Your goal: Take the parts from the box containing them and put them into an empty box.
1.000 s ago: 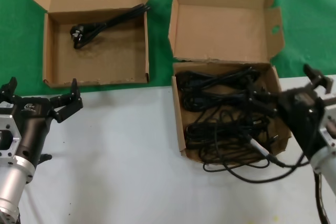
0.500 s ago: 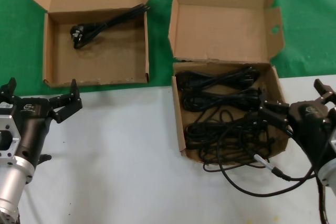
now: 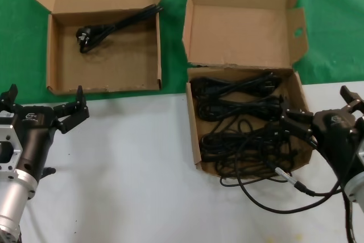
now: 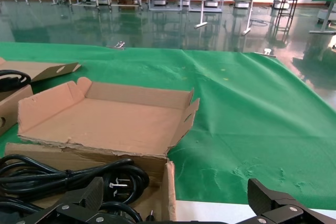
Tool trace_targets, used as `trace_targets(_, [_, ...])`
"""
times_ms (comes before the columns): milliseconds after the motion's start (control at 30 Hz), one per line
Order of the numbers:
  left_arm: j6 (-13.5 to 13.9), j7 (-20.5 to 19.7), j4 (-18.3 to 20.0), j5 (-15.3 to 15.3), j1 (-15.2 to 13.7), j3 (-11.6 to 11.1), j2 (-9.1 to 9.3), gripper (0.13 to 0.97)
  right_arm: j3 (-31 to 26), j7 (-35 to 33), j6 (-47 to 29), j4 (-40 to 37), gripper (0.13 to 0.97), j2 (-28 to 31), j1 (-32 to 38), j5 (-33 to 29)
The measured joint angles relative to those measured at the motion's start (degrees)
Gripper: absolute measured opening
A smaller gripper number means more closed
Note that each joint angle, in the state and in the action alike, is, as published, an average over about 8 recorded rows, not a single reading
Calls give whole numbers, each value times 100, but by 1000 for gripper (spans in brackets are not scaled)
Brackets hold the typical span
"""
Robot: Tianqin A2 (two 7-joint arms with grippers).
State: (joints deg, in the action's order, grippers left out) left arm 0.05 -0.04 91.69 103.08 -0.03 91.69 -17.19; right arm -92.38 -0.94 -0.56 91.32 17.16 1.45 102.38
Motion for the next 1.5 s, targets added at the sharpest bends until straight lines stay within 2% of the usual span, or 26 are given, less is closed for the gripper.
trace_targets(1500, [0, 0, 0, 0, 0, 0, 0, 966, 0, 0, 0, 0, 966, 0, 0, 0])
